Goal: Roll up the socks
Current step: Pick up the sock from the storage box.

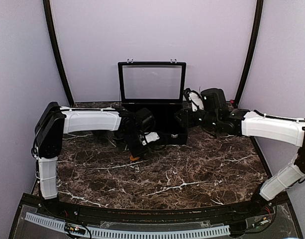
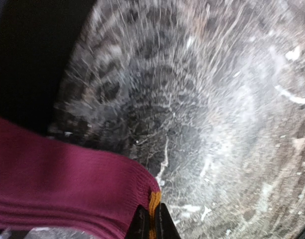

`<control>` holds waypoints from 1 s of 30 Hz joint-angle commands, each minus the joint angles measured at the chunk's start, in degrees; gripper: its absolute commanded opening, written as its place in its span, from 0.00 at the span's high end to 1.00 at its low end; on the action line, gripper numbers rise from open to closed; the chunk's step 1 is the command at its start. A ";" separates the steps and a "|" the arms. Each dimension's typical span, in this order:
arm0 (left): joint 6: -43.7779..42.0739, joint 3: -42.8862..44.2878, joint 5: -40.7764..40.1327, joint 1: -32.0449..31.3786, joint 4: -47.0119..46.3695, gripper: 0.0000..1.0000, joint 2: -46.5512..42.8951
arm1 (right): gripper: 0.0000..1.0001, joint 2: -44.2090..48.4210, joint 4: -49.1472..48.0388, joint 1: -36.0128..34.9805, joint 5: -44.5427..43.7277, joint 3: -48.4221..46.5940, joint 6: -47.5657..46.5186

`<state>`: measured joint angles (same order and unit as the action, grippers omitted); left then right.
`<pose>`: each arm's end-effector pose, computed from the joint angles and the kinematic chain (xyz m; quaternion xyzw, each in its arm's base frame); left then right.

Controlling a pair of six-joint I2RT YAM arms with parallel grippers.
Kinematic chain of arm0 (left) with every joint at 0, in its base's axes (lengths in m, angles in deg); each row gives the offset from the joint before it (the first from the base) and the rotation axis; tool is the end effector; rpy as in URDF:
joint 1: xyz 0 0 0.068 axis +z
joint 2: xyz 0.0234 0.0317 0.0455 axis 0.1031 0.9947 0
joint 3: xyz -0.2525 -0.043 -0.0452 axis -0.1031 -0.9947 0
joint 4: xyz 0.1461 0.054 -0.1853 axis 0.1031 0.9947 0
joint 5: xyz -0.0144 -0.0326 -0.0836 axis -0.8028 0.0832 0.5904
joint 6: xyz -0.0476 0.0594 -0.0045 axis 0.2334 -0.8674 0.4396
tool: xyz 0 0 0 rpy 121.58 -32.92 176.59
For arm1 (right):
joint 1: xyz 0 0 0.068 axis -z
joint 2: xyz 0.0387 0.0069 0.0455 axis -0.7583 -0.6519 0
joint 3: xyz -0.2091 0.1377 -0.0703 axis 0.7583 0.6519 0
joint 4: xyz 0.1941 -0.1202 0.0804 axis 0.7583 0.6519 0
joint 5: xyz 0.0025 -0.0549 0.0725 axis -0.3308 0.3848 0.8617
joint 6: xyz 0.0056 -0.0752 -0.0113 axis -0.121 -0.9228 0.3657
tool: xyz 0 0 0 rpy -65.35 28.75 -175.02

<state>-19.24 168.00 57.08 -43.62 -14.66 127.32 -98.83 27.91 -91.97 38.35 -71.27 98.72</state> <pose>0.2633 -0.3089 0.1568 0.5293 0.8320 -0.0495 0.1588 0.2565 0.2279 0.2743 -0.1571 0.8279 0.2343 0.4848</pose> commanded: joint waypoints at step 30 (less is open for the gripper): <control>-2.31 35.93 -12.72 -8.43 12.61 1.00 -13.60 | 0.43 6.54 3.77 -0.59 -9.40 5.23 4.61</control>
<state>-21.47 202.18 46.50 -51.20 -1.96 117.96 -90.77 31.17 -92.08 29.48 -65.59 102.74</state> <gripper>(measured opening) 0.037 0.575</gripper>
